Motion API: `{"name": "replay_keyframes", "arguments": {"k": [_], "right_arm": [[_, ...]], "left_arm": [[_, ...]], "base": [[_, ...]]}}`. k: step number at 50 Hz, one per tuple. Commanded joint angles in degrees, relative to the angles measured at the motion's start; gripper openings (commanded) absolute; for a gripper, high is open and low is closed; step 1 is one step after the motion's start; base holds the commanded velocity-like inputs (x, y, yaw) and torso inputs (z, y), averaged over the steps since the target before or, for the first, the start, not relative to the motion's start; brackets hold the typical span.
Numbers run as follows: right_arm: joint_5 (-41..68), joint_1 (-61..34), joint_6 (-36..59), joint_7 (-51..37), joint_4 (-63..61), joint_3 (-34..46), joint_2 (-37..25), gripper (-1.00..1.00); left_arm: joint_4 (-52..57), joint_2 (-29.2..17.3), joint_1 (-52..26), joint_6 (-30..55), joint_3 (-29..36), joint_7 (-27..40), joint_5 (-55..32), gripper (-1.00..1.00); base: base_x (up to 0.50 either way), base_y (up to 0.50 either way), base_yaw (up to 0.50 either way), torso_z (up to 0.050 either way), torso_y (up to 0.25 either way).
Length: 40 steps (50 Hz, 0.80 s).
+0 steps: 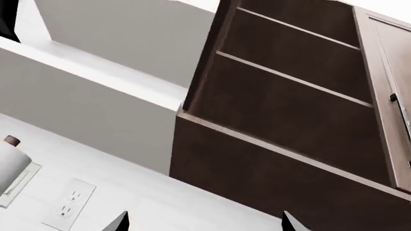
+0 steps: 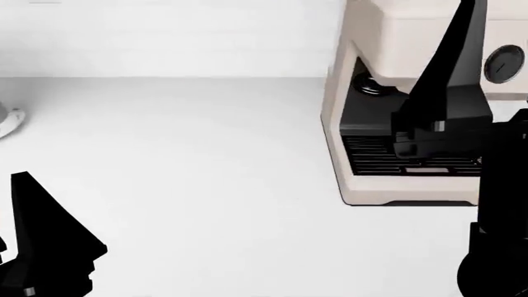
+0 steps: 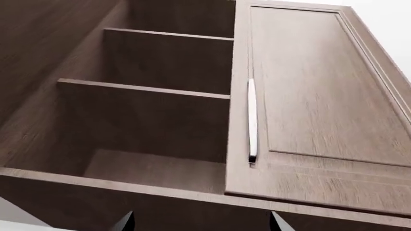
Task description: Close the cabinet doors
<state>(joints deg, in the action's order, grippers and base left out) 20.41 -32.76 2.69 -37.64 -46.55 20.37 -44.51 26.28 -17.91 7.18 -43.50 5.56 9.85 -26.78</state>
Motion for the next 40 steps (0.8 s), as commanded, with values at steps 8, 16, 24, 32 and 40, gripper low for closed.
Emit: {"name": "replay_keyframes", "arguments": {"k": [8,16,24,32,40], "right_arm": [[1.2,1.1,-2.0,0.6,0.5,-0.5,-0.1,1.0],[1.7,0.9,-1.9,0.1,0.7,-0.9,0.3,1.0],[2.1,1.2,-2.4,0.2,0.7,-1.1,0.2,1.0],[1.3,0.6,-1.0,1.0,0.9,0.3,0.2,1.0],[0.8,0.9,-1.8,0.8,1.2,0.1,0.4,1.0]], "left_arm": [[-0.2,0.1,-0.1,-0.1,0.1,0.1,0.2,1.0],[-0.3,0.1,-0.3,0.4,0.0,0.4,0.6,1.0],[-0.5,0.1,-0.4,0.5,0.0,0.5,0.7,1.0],[-0.5,0.1,-0.3,0.3,0.1,0.5,0.8,1.0],[4.9,-3.2,-1.3,4.3,-1.9,5.0,-6.3,1.0]], "base": [[0.48,0.25,0.0,0.0,0.0],[0.18,0.07,0.0,0.0,0.0],[0.0,0.0,0.0,0.0,0.0],[0.19,0.0,0.0,0.0,0.0],[0.07,0.0,0.0,0.0,0.0]]}}
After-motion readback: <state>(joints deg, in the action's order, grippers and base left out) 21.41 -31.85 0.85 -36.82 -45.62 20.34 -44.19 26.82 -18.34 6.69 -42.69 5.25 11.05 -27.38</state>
